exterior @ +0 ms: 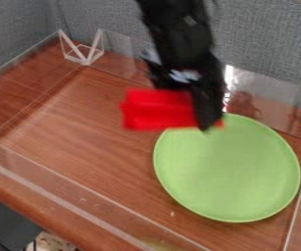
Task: Move the red object from the green plate to the table
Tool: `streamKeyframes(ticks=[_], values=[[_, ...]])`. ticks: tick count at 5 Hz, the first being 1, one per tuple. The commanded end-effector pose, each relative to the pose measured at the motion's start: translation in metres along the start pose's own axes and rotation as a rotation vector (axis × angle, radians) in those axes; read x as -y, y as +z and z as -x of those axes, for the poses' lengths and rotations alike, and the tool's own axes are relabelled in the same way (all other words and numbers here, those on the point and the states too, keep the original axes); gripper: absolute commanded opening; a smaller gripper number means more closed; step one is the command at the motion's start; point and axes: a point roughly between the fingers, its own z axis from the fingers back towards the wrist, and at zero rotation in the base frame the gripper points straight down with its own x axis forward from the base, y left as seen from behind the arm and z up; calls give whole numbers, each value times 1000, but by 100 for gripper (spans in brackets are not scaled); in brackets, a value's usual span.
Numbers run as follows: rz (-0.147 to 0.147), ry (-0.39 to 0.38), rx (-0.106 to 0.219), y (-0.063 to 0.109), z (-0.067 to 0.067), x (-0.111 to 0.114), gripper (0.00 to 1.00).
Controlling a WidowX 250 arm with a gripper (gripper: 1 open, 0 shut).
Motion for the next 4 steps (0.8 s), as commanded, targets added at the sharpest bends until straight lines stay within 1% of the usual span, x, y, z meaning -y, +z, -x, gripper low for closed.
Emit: streamKeyframes(ticks=[1,2,3,4], values=[[-5,-25,15,-16,-7,11,0],[-3,-48,7,-23,-9,27,0],[-4,-74,-8,-30,-12,37,0],[-20,-59,-33,-20,-11,29,0]])
